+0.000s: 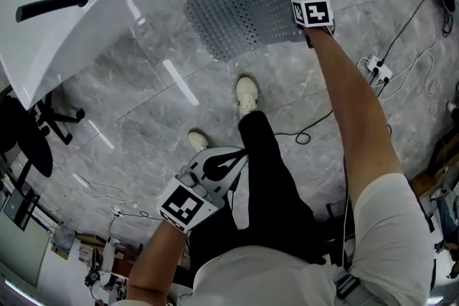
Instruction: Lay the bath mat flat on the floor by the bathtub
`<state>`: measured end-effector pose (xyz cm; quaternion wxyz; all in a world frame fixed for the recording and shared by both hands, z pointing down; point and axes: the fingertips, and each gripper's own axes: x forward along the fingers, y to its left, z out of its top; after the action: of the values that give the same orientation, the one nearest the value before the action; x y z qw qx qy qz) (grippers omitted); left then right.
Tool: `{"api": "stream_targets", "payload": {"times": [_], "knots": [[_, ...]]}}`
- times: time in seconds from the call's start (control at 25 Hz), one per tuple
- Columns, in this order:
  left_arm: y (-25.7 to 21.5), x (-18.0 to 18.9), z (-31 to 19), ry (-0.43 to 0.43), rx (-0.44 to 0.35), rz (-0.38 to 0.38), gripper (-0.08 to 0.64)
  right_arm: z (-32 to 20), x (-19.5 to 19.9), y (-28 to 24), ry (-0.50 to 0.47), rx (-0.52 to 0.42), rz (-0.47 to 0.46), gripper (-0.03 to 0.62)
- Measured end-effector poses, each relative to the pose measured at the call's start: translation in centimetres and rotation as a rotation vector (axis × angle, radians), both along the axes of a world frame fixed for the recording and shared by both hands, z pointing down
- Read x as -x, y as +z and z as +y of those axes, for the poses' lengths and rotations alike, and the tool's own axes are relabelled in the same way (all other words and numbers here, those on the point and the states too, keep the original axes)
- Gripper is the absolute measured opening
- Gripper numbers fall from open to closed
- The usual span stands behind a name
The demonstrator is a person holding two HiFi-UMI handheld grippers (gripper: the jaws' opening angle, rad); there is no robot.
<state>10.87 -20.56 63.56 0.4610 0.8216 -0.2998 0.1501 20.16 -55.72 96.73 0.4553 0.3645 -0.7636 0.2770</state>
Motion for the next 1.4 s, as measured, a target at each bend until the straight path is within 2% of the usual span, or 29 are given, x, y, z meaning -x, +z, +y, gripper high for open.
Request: {"api": "stream_targets", "payload": {"times": [0.08, 0.12, 0.28, 0.48, 0.68, 0.8, 0.96, 1.16, 1.4], "knots": [[0.4, -0.6, -0.5, 0.005, 0.02, 0.002, 0.018, -1.2, -1.6, 0.2, 0.018, -0.024, 0.026, 0.104], [0.5, -0.8, -0.8, 0.012, 0.021, 0.003, 0.018, -1.9, -2.4, 0.1, 0.028, -0.044, 0.038, 0.052], [0.7, -1.2, -2.2, 0.051, 0.004, -0.002, 0.018, -3.6, -4.2, -0.8, 0.025, -0.085, 0.068, 0.04], [-0.3, -1.8, -3.8, 0.087, -0.024, -0.003, 0.018, -3.3, -6.7, -1.9, 0.049, -0.075, 0.078, 0.038], [-2.2, -2.4, -4.3, 0.122, -0.066, -0.012, 0.018, -0.7, -8.1, -3.9, 0.066, -0.055, 0.064, 0.035], [-3.5, -2.8, -4.6, 0.135, -0.079, -0.015, 0.018, 1.3, -8.4, -5.3, 0.062, -0.038, 0.045, 0.032], [-5.4, -3.3, -4.4, 0.18, -0.141, -0.015, 0.018, 4.5, -8.3, -7.2, 0.048, -0.02, 0.001, 0.029], [-8.0, -2.9, -3.1, 0.218, -0.191, -0.015, 0.018, 7.9, -7.3, -11.6, 0.069, -0.033, -0.073, 0.026], [-10.8, -1.5, -1.1, 0.249, -0.245, -0.019, 0.018, 12.6, -5.7, -17.3, 0.156, -0.049, -0.161, 0.021]]}}
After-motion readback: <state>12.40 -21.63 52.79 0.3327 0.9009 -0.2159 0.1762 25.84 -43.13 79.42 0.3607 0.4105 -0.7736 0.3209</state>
